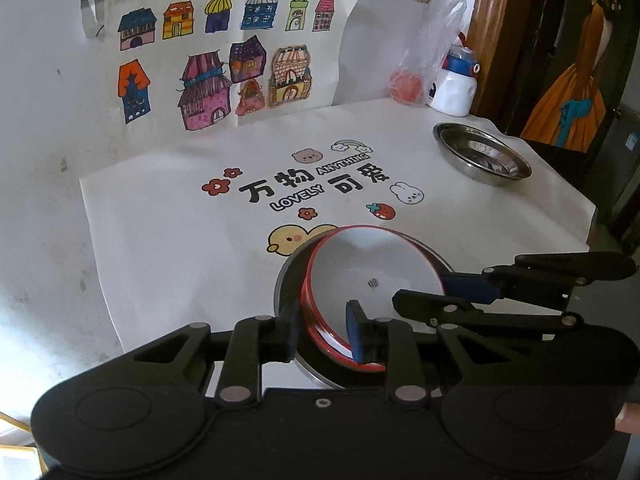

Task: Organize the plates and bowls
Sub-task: 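Carry the second white bowl over the stacked bowls and lower it, then open both grippers and release the white bowl into the stack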

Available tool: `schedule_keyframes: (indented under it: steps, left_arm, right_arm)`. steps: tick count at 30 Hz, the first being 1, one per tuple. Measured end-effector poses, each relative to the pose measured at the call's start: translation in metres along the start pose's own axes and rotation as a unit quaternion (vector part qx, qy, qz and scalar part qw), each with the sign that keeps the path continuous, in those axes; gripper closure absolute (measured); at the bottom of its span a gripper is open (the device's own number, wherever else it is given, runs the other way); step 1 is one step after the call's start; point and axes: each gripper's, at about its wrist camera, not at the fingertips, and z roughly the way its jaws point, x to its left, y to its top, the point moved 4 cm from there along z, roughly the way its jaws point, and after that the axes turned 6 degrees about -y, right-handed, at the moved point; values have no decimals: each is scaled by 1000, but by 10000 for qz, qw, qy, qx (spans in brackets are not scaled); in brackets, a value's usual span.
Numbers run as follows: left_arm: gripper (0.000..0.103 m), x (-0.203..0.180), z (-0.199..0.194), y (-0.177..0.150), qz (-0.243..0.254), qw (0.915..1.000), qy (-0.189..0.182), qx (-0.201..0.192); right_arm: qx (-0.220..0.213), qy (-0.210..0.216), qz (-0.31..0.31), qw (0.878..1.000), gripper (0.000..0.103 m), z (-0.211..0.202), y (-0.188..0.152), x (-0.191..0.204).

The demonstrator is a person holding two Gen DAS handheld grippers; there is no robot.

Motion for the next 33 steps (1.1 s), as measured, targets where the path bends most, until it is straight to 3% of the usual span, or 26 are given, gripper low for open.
schedule_keyframes:
  steps: [10,13,16,17,21,26,29,33]
  left_arm:
    - [66,3,-7,-2,-172,9992,-346,-65]
    - [60,4,-14,-1,-224,9988,-419,-110]
    - [45,6,-23,0,-240,9988,-356,-214]
    - [43,6,-26,0,-245,9987,-364,-255]
    - [36,10,-34,0,-307,9983,-366,-328]
    - [13,14,-43,-2,-317,9983,-249,-426]
    - [3,19,-49,-4,-371,9977,-137,-549]
    - [1,24,-56,-9,-406,9968,73,-684]
  right_arm:
    - [-109,57,83,9999,74,-10,-2,-2]
    - [-210,119,109,9996,68,-18,-3,-3]
    - [-324,224,174,9991,57,-28,-5,-8]
    - [-351,217,185,9990,47,-31,-6,-10]
    - [-437,324,313,9980,35,-43,-11,-21]
    - [-465,277,405,9977,12,-59,-22,-36]
    - [-441,294,502,9973,5,-67,-31,-45]
    - [-446,238,703,9962,0,-73,-44,-56]
